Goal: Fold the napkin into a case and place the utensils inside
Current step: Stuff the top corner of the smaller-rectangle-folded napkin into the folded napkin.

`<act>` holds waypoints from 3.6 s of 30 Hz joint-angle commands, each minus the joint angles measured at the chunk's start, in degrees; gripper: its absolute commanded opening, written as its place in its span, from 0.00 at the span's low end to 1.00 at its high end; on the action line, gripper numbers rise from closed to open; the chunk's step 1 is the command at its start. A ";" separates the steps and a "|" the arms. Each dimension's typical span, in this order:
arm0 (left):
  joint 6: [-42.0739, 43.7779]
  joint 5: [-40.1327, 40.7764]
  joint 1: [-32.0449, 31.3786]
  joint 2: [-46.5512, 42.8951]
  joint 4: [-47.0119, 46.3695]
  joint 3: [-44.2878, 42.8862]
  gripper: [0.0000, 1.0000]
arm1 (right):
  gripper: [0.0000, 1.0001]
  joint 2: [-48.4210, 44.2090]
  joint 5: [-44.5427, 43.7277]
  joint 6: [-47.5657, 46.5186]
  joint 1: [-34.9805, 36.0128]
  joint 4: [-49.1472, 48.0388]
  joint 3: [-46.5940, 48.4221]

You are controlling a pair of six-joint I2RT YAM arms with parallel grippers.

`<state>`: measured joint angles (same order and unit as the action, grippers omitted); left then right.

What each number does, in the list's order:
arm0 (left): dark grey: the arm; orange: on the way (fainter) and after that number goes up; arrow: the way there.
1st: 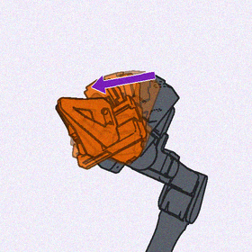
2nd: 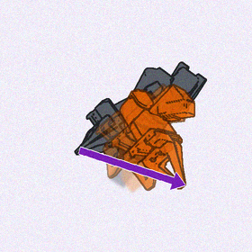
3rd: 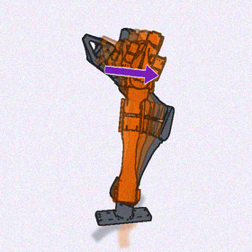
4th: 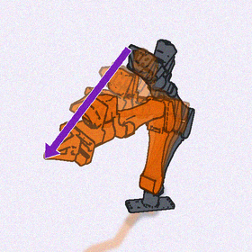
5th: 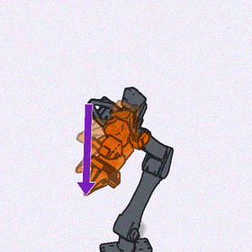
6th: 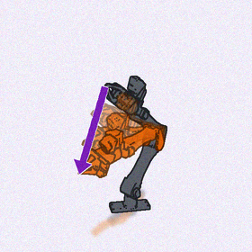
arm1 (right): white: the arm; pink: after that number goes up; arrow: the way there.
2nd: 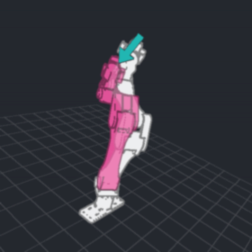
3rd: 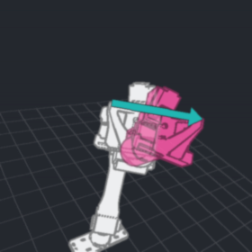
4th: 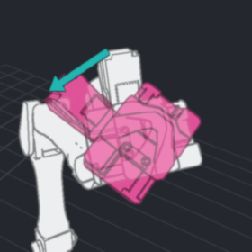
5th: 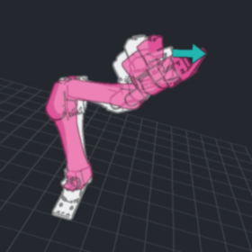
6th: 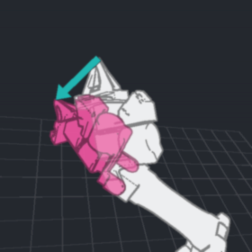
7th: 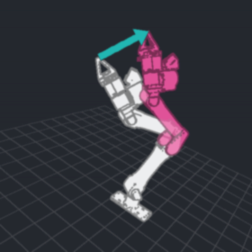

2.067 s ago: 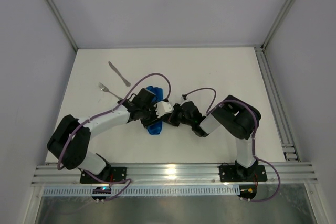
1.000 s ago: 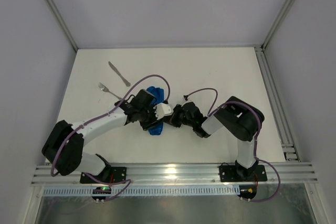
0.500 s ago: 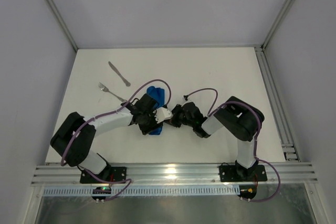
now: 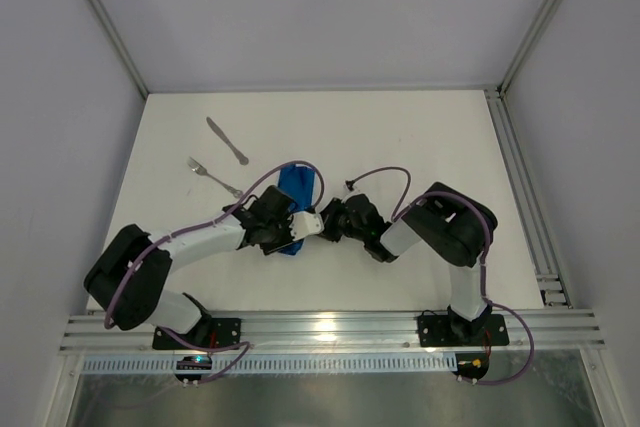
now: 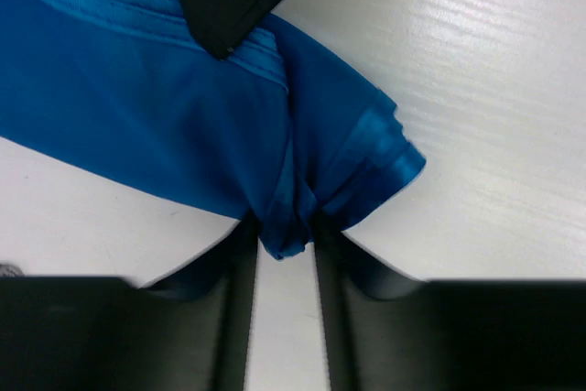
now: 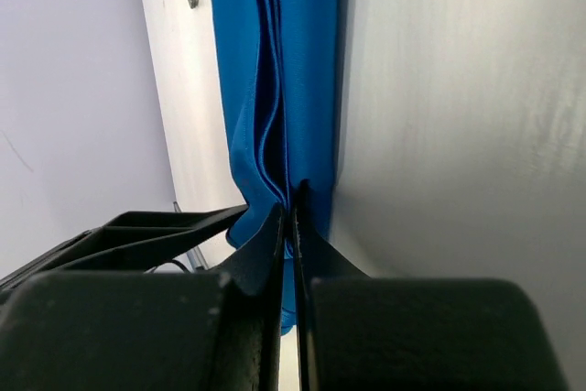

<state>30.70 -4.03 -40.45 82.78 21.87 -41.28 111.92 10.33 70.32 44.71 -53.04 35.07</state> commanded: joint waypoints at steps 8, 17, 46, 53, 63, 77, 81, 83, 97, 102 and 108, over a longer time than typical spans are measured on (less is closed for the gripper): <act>4.12 -16.60 1.94 -8.34 16.08 -5.54 0.60 | 0.04 -0.30 -0.92 -1.95 0.29 -0.75 2.55; -2.66 -18.03 4.76 -0.44 10.65 -10.66 0.54 | 0.04 -0.38 -1.10 -1.94 0.29 -1.11 2.81; -5.47 -2.30 3.00 3.61 -0.86 -6.54 0.00 | 0.31 -10.31 -3.65 -2.91 -0.15 6.44 -1.40; -5.12 -2.56 2.92 5.02 -0.77 -6.97 0.01 | 0.26 -13.13 -4.00 -3.62 1.87 11.37 -0.53; -4.77 -4.13 2.57 5.02 -0.16 -6.89 0.07 | 0.11 -3.91 -2.24 0.95 3.02 8.56 5.01; -4.15 -22.51 5.63 -2.00 9.68 -10.93 0.46 | 0.08 -0.74 -4.70 3.33 3.02 9.53 4.22; -8.63 -17.35 6.78 -2.63 6.97 -11.81 0.45 | 0.07 -1.35 -5.14 3.33 3.02 9.62 3.78; -10.39 -14.61 6.87 -1.32 5.56 -12.07 0.42 | 0.07 -1.79 -5.23 3.07 3.02 9.97 3.78; -11.89 -10.11 6.70 9.76 5.20 -13.30 0.47 | 0.08 -4.08 -5.32 1.92 3.54 12.17 3.69; -11.89 -13.45 8.18 6.88 5.99 -14.44 0.45 | 0.07 -2.58 -5.41 2.54 3.54 11.55 2.99; -14.79 -20.49 19.76 -1.13 6.79 -18.75 0.51 | 0.07 -2.93 -3.74 -0.18 2.58 14.36 2.37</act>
<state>18.31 -19.38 -26.22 86.91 29.63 -55.33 109.01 6.83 72.86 47.70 -41.15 38.54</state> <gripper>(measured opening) 0.480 0.074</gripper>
